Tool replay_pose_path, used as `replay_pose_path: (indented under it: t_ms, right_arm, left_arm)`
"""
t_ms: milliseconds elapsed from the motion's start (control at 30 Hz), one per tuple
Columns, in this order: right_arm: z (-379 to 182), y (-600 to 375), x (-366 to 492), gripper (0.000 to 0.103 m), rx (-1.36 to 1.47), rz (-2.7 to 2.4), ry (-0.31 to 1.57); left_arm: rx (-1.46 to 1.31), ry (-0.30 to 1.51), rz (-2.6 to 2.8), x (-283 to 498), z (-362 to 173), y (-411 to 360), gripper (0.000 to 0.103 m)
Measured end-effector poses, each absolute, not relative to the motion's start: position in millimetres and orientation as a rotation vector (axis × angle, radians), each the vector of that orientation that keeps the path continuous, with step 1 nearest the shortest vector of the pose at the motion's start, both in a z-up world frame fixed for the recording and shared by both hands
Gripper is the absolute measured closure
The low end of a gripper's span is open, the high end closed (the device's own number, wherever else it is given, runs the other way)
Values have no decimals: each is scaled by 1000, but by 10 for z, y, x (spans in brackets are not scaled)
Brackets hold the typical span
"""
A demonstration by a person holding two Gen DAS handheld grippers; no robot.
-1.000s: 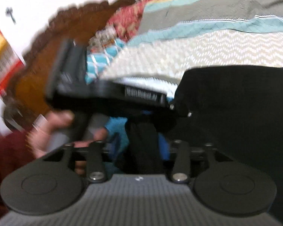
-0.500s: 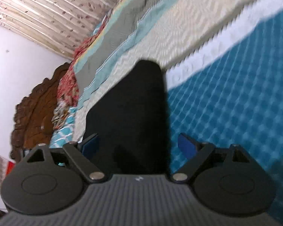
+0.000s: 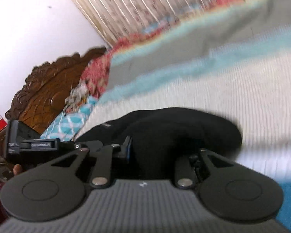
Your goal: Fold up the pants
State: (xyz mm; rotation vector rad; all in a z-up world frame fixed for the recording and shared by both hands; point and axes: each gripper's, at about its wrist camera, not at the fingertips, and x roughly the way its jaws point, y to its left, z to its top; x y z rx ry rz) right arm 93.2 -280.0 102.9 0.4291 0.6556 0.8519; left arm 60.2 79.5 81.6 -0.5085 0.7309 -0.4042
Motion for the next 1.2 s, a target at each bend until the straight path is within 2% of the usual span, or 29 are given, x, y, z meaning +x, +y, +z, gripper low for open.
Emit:
replay_pose_path:
  t_ms: [133, 267, 333, 400, 433, 467, 500, 600, 733, 867, 967, 1200]
  right_arm:
    - [1306, -2652, 1500, 78, 334, 813, 489]
    - [1249, -2654, 1952, 76, 242, 772, 373]
    - [863, -2777, 2263, 71, 262, 744, 432]
    - [408, -2788, 2599, 69, 337, 691, 616]
    - [128, -2790, 2748, 64, 376, 641, 742]
    - [-120, -2835, 2828, 53, 432, 591, 822]
    - [-294, -2969, 2836, 40, 548, 559, 826]
    - [-408, -3228, 2788, 40, 718, 584, 815]
    - [-259, -3245, 2590, 34, 692, 547, 834]
    - [-128, -3285, 2151, 33, 690, 493, 810]
    - [-70, -3204, 1808, 33, 657, 434, 773]
    - [5, -3044, 1003, 33, 481, 379, 864]
  left_arm:
    - [-397, 601, -389, 1155, 1083, 613, 71]
    - [-388, 584, -361, 1715, 914, 489, 70]
    - [-424, 683, -319, 1990, 610, 486, 69]
    - [-434, 835, -235, 2262, 174, 425, 69]
    - [-424, 896, -188, 2336, -26, 393, 56]
    - [-440, 871, -171, 2316, -104, 404, 48]
    - [-462, 838, -163, 2271, -122, 414, 42]
    - [-478, 828, -156, 2202, -132, 449, 38]
    - [-450, 833, -105, 2033, 26, 503, 38]
    - [-404, 805, -55, 1660, 254, 472, 38]
    - [-343, 815, -36, 1290, 353, 428, 32]
    - [-198, 946, 14, 480, 212, 144, 30]
